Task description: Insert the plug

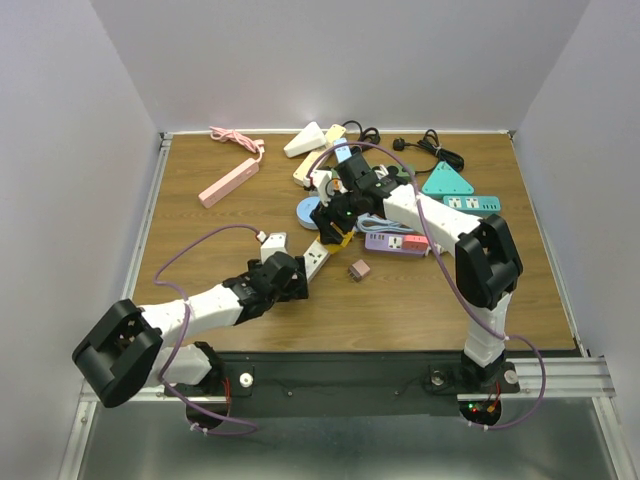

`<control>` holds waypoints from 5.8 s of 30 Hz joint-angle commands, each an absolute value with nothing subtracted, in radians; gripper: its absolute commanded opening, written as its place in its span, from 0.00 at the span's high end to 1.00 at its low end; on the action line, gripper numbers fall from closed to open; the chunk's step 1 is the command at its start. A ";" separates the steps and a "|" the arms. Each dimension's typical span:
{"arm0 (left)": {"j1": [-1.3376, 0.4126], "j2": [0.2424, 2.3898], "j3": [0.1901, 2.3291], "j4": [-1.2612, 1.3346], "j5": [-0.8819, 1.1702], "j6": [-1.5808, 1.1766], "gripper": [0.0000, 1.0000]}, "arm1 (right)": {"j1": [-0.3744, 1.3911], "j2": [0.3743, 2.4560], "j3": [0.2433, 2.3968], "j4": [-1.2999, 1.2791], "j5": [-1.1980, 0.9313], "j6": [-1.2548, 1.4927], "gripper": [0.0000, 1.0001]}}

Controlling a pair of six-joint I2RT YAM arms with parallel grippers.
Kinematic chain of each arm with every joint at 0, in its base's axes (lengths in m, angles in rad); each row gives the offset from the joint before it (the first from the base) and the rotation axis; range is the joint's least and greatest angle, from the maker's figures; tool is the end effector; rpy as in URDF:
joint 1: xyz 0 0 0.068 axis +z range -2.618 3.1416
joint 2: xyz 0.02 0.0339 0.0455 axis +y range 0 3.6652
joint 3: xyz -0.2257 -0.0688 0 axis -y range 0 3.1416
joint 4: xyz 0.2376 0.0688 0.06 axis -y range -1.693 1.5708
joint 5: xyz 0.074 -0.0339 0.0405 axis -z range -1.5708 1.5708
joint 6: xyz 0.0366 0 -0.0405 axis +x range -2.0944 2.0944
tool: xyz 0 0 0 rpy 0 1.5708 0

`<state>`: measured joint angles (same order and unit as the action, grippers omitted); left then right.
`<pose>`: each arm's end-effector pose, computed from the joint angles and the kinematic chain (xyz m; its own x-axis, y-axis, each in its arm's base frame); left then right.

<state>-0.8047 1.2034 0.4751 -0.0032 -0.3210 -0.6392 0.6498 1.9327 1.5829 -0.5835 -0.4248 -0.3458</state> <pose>0.1727 -0.1629 0.1381 -0.6825 -0.1071 -0.7230 0.1419 0.9510 -0.2748 0.3154 0.2586 0.2133 -0.3489 -0.6530 -0.6722 -0.9192 0.3781 0.1098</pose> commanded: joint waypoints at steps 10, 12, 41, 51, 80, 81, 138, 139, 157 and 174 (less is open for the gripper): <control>-0.793 1.290 0.549 0.092 -0.327 -0.558 0.05 | 0.669 1.953 1.603 -0.594 -0.407 -0.354 1.00; -0.793 1.295 0.551 0.107 -0.322 -0.549 0.05 | 0.669 1.953 1.600 -0.594 -0.405 -0.357 1.00; -0.792 1.451 0.508 0.256 -0.209 -0.551 0.57 | 0.669 2.054 1.675 -0.591 -0.393 -0.284 1.00; -0.793 1.470 0.511 0.287 -0.206 -0.531 0.65 | 0.670 2.028 1.626 -0.597 -0.491 -0.330 1.00; -0.792 1.603 0.558 0.385 -0.130 -0.396 1.00 | 0.670 2.080 1.485 -0.468 -0.454 -0.308 1.00; -0.792 1.600 0.558 0.382 -0.130 -0.394 1.00 | 0.669 2.074 1.458 -0.456 -0.446 -0.307 1.00; -0.644 1.519 0.548 0.365 -0.078 -0.460 1.00 | 0.695 1.907 0.681 0.252 -0.307 0.190 1.00; -0.644 1.519 0.551 0.364 -0.071 -0.456 1.00 | 0.698 1.913 0.687 0.244 -0.292 0.184 1.00; -0.626 1.539 0.583 0.371 -0.066 -0.440 1.00 | 0.811 1.990 0.678 0.245 -0.201 0.298 0.99; -0.540 1.551 0.626 0.353 -0.020 -0.373 1.00 | 0.839 2.017 0.634 0.256 -0.204 0.308 1.00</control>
<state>-0.6197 1.5043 0.5900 0.3435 0.1444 -0.2699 0.7273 1.8767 0.7818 0.7544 -0.0456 0.1093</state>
